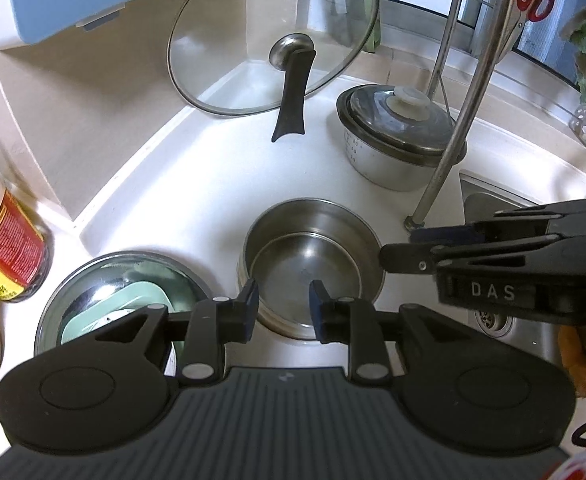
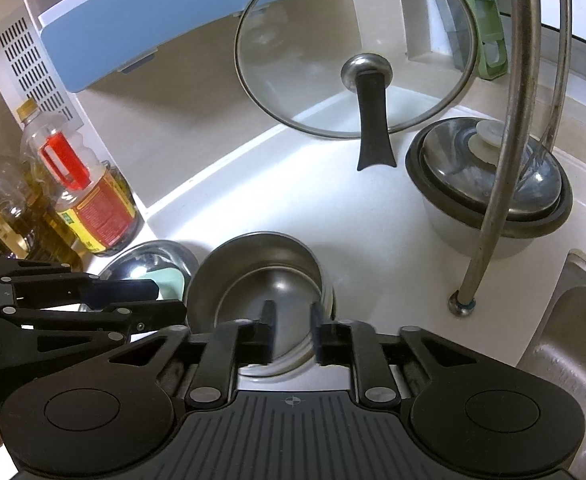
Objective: Organize plates and bowls
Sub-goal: 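Lower the steel pot into the cream bowl and open both grippers, then move both grippers to the rim of the stacked bowls and pot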
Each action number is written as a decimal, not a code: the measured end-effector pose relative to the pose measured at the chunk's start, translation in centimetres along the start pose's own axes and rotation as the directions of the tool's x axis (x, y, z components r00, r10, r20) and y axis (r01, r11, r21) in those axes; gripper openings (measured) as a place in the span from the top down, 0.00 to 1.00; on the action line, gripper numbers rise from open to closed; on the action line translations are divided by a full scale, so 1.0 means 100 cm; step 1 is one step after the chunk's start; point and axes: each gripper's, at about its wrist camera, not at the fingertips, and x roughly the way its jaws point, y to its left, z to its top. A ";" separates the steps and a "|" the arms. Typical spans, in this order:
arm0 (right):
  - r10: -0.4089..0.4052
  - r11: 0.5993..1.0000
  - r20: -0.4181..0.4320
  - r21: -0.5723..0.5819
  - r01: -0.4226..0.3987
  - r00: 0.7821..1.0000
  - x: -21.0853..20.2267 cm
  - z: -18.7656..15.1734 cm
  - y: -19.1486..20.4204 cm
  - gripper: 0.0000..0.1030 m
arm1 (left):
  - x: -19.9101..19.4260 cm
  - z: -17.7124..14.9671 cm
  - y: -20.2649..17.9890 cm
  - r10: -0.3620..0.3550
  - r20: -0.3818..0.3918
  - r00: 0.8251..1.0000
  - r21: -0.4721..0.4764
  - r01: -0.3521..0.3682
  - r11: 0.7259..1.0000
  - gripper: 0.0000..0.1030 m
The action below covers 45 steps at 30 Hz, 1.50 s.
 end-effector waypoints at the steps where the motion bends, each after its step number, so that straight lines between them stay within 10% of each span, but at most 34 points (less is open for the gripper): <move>1: 0.003 1.000 0.006 -0.005 -0.003 1.000 -0.002 -0.002 0.000 0.60 | -0.001 -0.001 -0.001 0.006 0.001 1.000 -0.003 -0.006 1.000 0.76; 27: 0.115 0.989 -0.074 -0.085 -0.121 0.991 -0.015 -0.040 -0.014 0.44 | -0.038 -0.051 -0.034 0.141 -0.007 0.990 -0.180 -0.140 0.974 0.49; 45: 0.102 0.990 -0.153 -0.076 -0.115 0.983 -0.006 -0.063 -0.011 0.41 | -0.035 -0.079 -0.034 0.159 -0.063 0.985 -0.240 -0.170 0.956 0.48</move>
